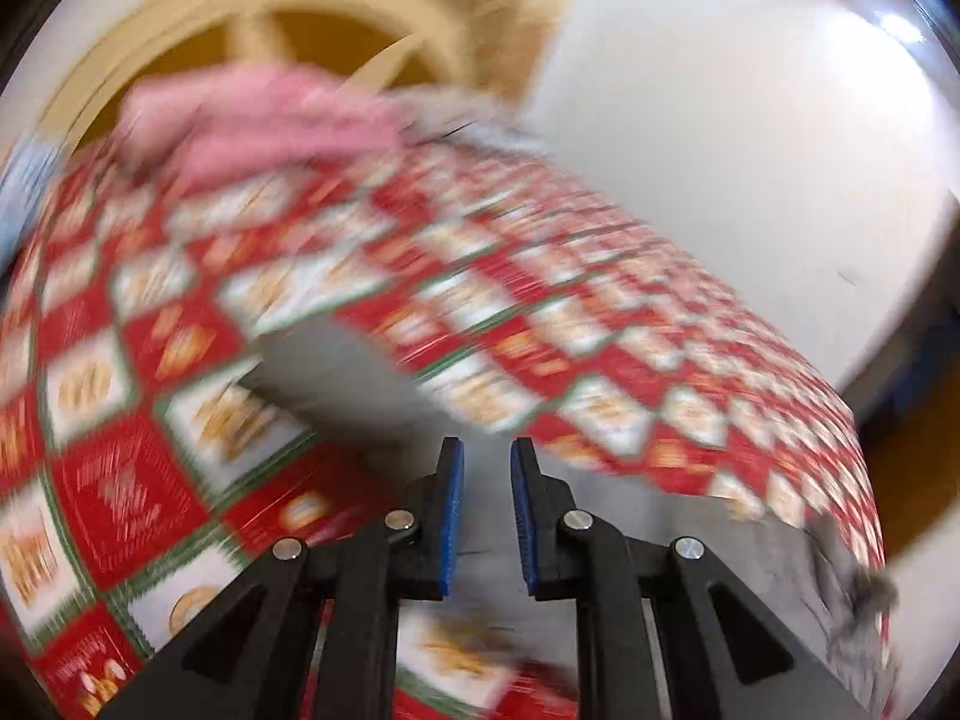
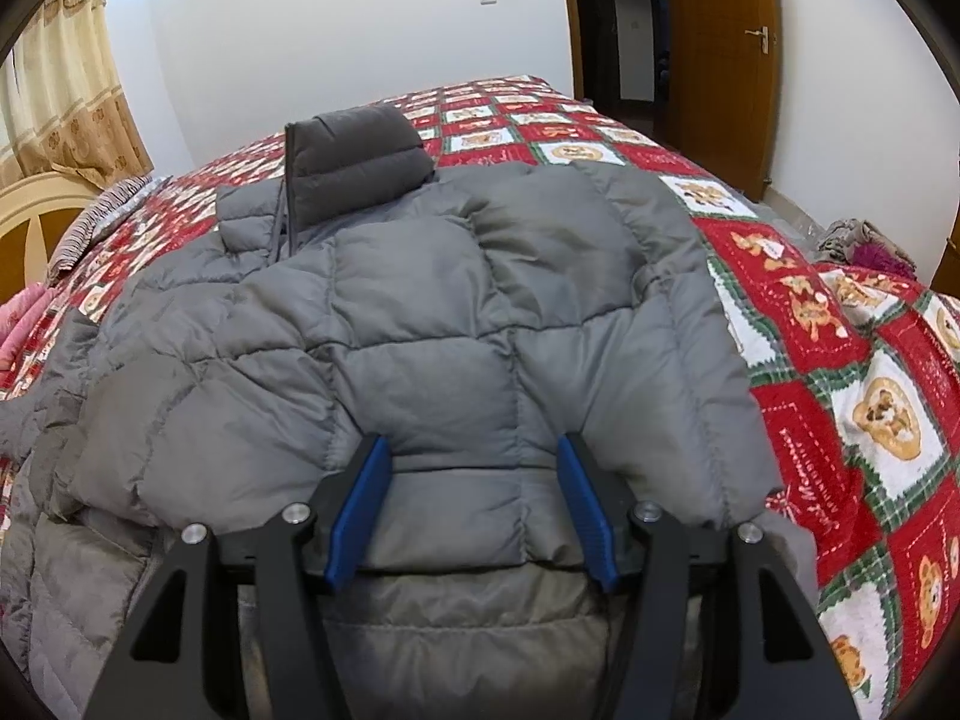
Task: Fold large clothes
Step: 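Grasp the other sleeve cuff with the left tool and lift it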
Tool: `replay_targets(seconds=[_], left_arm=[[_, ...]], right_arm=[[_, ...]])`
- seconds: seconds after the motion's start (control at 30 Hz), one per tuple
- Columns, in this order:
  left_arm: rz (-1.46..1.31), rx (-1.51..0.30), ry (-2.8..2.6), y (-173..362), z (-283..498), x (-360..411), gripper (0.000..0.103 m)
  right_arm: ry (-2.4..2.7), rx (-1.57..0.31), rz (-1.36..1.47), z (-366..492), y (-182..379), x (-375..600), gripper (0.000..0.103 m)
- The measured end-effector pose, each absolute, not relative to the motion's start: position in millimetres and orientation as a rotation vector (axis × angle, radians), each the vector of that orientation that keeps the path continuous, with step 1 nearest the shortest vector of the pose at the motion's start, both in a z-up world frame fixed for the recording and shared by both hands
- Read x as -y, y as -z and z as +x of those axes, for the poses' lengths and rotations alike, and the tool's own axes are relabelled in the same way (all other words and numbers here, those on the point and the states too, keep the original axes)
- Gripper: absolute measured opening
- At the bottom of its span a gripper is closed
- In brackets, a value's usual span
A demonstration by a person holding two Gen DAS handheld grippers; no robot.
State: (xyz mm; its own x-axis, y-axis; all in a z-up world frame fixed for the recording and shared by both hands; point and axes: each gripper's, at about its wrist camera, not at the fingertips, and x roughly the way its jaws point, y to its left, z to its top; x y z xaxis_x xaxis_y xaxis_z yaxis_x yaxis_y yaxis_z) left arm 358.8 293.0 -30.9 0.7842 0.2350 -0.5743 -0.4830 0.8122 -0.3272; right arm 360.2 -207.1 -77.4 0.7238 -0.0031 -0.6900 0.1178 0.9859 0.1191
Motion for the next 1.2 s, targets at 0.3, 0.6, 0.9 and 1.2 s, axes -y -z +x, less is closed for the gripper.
replay_targets(seconds=[0.3,0.6,0.9,1.2], left_arm=[[-0.099,-0.388,0.127,-58.0,358.7,-66.6,0.016],[-0.502,-0.648,0.06,16.3,367.7,-112.9,0.052],[-0.816,-0.66,-0.718,91.3,326.7,-319.8,0.088],[-0.938,-0.656,-0.752,128.7,344.1,-345.5,0.069]], right_arm=[[0.029,-0.736,0.239,356.8,77.1,218.2,0.061],[0.007,-0.729,0.256,355.1,77.3,220.1,0.065],[0.001,-0.732,0.246,355.3,77.3,216.1,0.07],[0.012,-0.739,0.224,357.3,78.6,213.4,0.07]])
